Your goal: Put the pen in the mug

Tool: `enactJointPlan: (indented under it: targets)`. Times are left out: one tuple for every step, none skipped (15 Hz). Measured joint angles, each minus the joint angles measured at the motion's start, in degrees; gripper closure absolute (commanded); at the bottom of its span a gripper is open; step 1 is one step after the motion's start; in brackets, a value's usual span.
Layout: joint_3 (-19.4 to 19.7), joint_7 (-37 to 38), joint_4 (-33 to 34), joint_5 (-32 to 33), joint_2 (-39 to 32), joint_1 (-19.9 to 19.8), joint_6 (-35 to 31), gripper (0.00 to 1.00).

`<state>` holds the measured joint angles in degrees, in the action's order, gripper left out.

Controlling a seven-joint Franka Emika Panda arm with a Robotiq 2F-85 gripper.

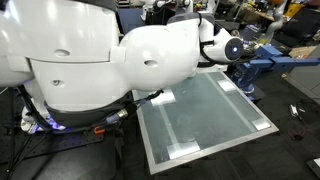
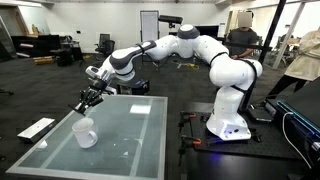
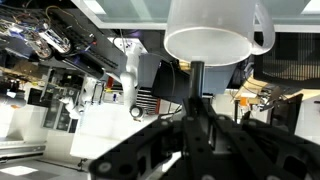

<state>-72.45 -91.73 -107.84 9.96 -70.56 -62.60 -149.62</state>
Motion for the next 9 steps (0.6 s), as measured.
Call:
enactJointPlan:
  targets:
    - [0.2, -1.0, 0.5, -1.3, -0.2, 0.1, 1.3, 0.97]
    - [0.4, -2.1, 1.1, -2.5, -0.5, 0.3, 2.6, 0.97]
    - [0.7, -3.2, 1.7, -3.6, -0.8, 0.4, 3.9, 0.97]
    - [1.0, -4.4, 2.4, -4.8, -1.2, 0.7, 5.2, 0.97]
    - [1.3, -5.8, 3.1, -5.7, -1.5, 1.0, 6.2, 0.97]
    - [1.8, -7.1, 3.9, -6.7, -1.8, 1.4, 7.2, 0.64]
    - [2.2, -8.5, 4.7, -7.4, -2.2, 1.9, 8.1, 0.63]
    - [2.7, -9.7, 5.5, -8.0, -2.4, 2.5, 8.6, 0.56]
    - [3.3, -10.9, 6.2, -8.7, -2.6, 3.1, 9.1, 0.50]
